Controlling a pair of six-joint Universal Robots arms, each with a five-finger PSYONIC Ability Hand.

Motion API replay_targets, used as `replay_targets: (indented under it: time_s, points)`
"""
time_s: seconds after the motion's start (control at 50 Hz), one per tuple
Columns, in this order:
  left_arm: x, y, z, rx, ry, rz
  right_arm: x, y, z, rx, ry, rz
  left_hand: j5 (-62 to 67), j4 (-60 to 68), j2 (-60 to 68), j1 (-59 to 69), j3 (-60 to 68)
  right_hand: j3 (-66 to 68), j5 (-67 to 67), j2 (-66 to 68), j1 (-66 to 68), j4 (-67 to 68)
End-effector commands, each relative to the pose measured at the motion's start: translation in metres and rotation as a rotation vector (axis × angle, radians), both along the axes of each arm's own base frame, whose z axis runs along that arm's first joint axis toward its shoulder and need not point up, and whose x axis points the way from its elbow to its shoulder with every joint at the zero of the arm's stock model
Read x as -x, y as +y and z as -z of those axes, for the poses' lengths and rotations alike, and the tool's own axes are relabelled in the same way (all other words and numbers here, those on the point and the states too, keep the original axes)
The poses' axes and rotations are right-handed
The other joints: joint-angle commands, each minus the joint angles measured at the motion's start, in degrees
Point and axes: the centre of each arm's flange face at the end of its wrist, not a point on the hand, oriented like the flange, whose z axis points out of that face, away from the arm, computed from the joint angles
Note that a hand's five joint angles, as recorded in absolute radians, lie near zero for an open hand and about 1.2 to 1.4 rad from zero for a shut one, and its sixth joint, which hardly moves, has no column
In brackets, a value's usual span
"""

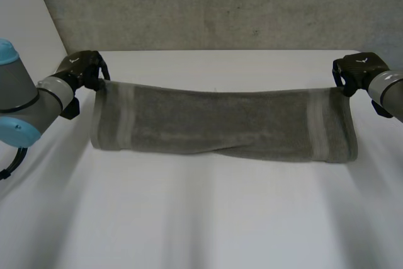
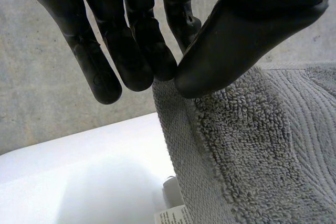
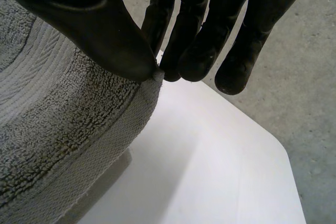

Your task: Fold the towel.

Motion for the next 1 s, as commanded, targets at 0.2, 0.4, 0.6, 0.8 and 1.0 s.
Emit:
replay_targets:
  time_s: [0.2,0.4,0.6,0.8,1.0]
  points:
    - [0.005,-0.013,0.017,-0.002,-0.006,-0.016,-0.014,-0.018,0.017,0.03,0.021,0.019,-25.87,-29.15,-29.02,-25.26,-27.83,-3.15,-2.84,-1.64,-2.75,-2.83]
    - [0.011,0.008,-0.033,0.035,-0.003,0.001,-0.015,0.007,-0.036,0.066,-0.038,-0.006,-63.05,-66.33,-66.19,-62.44,-65.01,-66.65,-66.34,-65.14,-66.25,-66.33]
    - [0.005,0.052,-0.055,0.048,-0.046,0.018,-0.015,0.068,-0.05,0.021,-0.051,-0.082,-62.05,-65.33,-65.19,-61.44,-64.01,-66.65,-66.34,-65.14,-66.25,-66.33]
    - [0.001,0.081,-0.003,0.023,-0.327,0.069,0.007,0.098,0.001,-0.072,-0.002,-0.051,-61.37,-64.65,-64.51,-60.76,-63.33,-61.02,-60.71,-59.51,-60.62,-60.7]
    - [0.004,0.078,0.04,0.057,-0.399,0.086,0.02,0.108,0.036,-0.094,0.076,-0.038,-58.52,-61.8,-61.66,-57.91,-60.48,-53.47,-53.15,-51.96,-53.06,-53.15]
